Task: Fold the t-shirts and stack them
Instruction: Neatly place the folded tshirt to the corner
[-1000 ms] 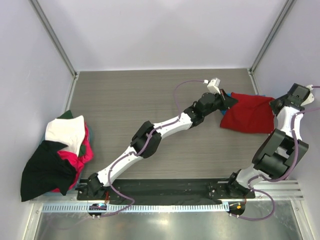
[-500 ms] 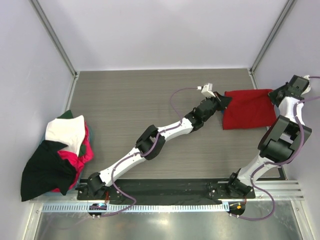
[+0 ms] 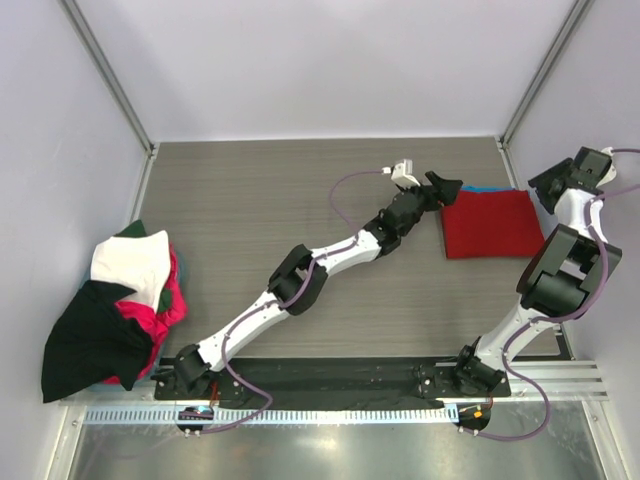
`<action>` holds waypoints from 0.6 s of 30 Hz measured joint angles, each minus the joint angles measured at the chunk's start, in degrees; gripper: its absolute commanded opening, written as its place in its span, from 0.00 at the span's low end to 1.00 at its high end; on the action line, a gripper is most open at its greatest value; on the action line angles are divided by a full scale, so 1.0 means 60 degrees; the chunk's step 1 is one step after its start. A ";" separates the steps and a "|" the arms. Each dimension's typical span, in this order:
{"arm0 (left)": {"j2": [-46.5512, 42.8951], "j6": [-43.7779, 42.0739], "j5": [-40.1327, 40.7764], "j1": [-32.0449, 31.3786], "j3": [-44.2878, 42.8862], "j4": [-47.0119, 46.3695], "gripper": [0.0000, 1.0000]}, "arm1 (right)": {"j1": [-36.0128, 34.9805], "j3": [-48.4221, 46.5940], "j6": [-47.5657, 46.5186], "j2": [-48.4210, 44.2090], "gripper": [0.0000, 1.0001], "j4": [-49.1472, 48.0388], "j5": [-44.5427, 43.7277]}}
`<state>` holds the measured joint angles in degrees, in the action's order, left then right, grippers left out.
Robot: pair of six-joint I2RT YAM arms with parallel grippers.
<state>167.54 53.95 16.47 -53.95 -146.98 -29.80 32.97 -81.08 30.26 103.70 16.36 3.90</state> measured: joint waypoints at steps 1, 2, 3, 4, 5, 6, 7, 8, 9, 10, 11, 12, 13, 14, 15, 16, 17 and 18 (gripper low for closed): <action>-0.0182 -0.0066 -0.0044 0.0091 0.0310 -0.0004 0.90 | -0.0029 0.0000 -0.0044 -0.0011 0.56 0.0036 -0.0106; -0.0368 -0.0098 -0.0131 0.0178 0.0601 0.0029 0.90 | -0.0076 0.0000 -0.0091 -0.0022 0.57 0.0098 -0.0251; -0.0561 -0.0131 -0.0219 0.0277 0.0874 0.0062 0.90 | -0.0124 0.0000 -0.0131 -0.0036 0.56 0.0171 -0.0382; -0.0809 -0.0178 -0.0335 0.0386 0.1180 0.0131 0.91 | -0.0193 0.0000 -0.0193 -0.0076 0.56 0.0273 -0.0535; -0.1093 -0.0240 -0.0481 0.0499 0.1566 0.0138 0.92 | -0.0262 0.0000 -0.0262 -0.0117 0.56 0.0397 -0.0659; -0.1421 -0.0266 -0.0590 0.0594 0.1967 0.0171 0.94 | -0.0328 0.0000 -0.0313 -0.0157 0.55 0.0495 -0.0758; -0.1814 -0.0288 -0.0739 0.0710 0.2466 0.0219 0.96 | -0.0404 -0.0004 -0.0390 -0.0211 0.55 0.0579 -0.0874; -0.2237 -0.0306 -0.0903 0.0831 0.2965 0.0215 0.97 | -0.0488 -0.0029 -0.0488 -0.0288 0.54 0.0652 -0.0954; -0.2637 -0.0321 -0.1053 0.0933 0.3413 0.0215 0.98 | -0.0561 -0.0076 -0.0557 -0.0346 0.54 0.0732 -0.0991; -0.3122 -0.0331 -0.1198 0.1049 0.3927 0.0237 0.98 | -0.0674 -0.0146 -0.0645 -0.0441 0.54 0.0816 -0.1024; -0.3570 -0.0339 -0.1355 0.1162 0.4393 0.0266 0.99 | -0.0758 -0.0200 -0.0718 -0.0506 0.54 0.0845 -0.1027; -0.3978 -0.0346 -0.1479 0.1264 0.4794 0.0328 1.00 | -0.0849 -0.0244 -0.0790 -0.0601 0.53 0.0878 -0.1013; -0.4448 -0.0353 -0.1599 0.1370 0.5242 0.0433 1.00 | -0.0984 -0.0288 -0.0878 -0.0710 0.53 0.0929 -0.0998; -0.4929 -0.0353 -0.1712 0.1494 0.5679 0.0554 1.00 | -0.1140 -0.0299 -0.0973 -0.0827 0.54 0.0958 -0.0976; -0.5329 -0.0361 -0.1832 0.1599 0.6051 0.0619 1.00 | -0.1322 -0.0310 -0.1064 -0.0943 0.55 0.1002 -0.0954; -0.5745 -0.0364 -0.1949 0.1698 0.6473 0.0601 1.00 | -0.1537 -0.0306 -0.1140 -0.1038 0.58 0.1038 -0.0951; -0.6247 -0.0368 -0.2036 0.1825 0.7023 0.0707 1.00 | -0.1749 -0.0299 -0.1213 -0.1129 0.63 0.1064 -0.0951; -0.6645 -0.0375 -0.2120 0.1945 0.7446 0.0729 1.00 | -0.2055 -0.0255 -0.1290 -0.1264 0.73 0.1067 -0.0951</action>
<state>127.68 51.70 3.75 -42.28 -102.30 -25.43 20.64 -82.61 22.52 96.12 22.76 -1.80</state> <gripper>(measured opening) 0.994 0.598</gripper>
